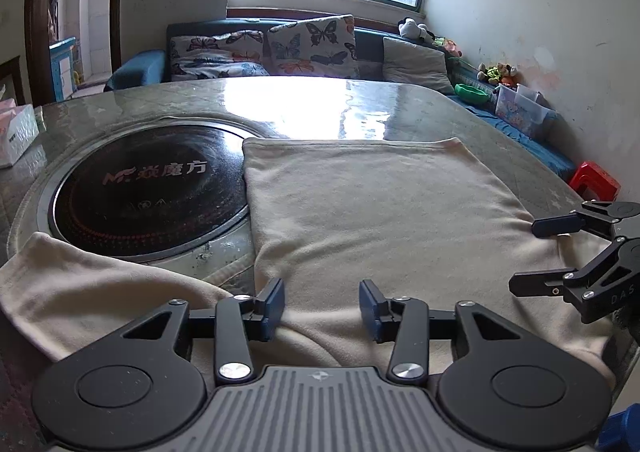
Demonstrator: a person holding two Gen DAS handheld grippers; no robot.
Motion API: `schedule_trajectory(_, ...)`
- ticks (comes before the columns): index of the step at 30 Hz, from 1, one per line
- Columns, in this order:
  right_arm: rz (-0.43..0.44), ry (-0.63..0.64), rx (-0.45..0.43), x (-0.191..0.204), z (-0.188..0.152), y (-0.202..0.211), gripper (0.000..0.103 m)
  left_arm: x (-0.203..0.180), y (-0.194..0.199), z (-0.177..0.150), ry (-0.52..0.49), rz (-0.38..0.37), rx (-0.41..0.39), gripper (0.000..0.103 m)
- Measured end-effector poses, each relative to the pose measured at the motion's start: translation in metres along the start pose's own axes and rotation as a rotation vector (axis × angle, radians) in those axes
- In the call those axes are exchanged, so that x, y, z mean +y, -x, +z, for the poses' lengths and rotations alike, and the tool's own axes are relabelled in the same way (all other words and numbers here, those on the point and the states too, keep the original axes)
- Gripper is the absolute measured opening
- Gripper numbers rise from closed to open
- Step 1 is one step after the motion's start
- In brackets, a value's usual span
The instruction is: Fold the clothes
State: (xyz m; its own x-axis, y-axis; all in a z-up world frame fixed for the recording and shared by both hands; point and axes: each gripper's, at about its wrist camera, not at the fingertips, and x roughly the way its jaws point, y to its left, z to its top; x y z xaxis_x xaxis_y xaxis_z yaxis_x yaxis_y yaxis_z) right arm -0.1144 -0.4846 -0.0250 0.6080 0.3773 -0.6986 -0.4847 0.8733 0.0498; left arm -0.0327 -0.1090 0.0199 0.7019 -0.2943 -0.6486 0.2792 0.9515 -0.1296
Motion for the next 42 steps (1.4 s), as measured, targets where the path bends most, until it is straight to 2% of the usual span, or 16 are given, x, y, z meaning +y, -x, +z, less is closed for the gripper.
schedule_trajectory(6, 0.002, 0.002, -0.003, -0.008, 0.014, -0.004, 0.103, -0.013, -0.005, 0.015, -0.033, -0.014, -0.01, 0.064)
schedule_trajectory(12, 0.009, 0.005, 0.043, -0.02, 0.024, -0.022, 0.103, -0.004, -0.025, 0.025, -0.005, -0.01, 0.041, 0.064)
schedule_trajectory(22, 0.015, -0.011, 0.035, -0.041, 0.053, -0.043, 0.103, 0.001, -0.045, 0.055, -0.005, -0.022, 0.044, 0.064)
schedule_trajectory(32, 0.016, 0.001, 0.069, -0.061, 0.079, -0.077, 0.103, 0.018, -0.1, 0.09, 0.018, -0.001, 0.099, 0.064)
schedule_trajectory(37, 0.016, 0.007, 0.063, -0.059, 0.08, -0.075, 0.103, 0.018, -0.1, 0.093, 0.019, 0.006, 0.099, 0.066)
schedule_trajectory(42, 0.034, 0.028, 0.037, -0.043, 0.071, -0.05, 0.103, 0.009, -0.075, 0.084, -0.013, 0.004, 0.058, 0.077)
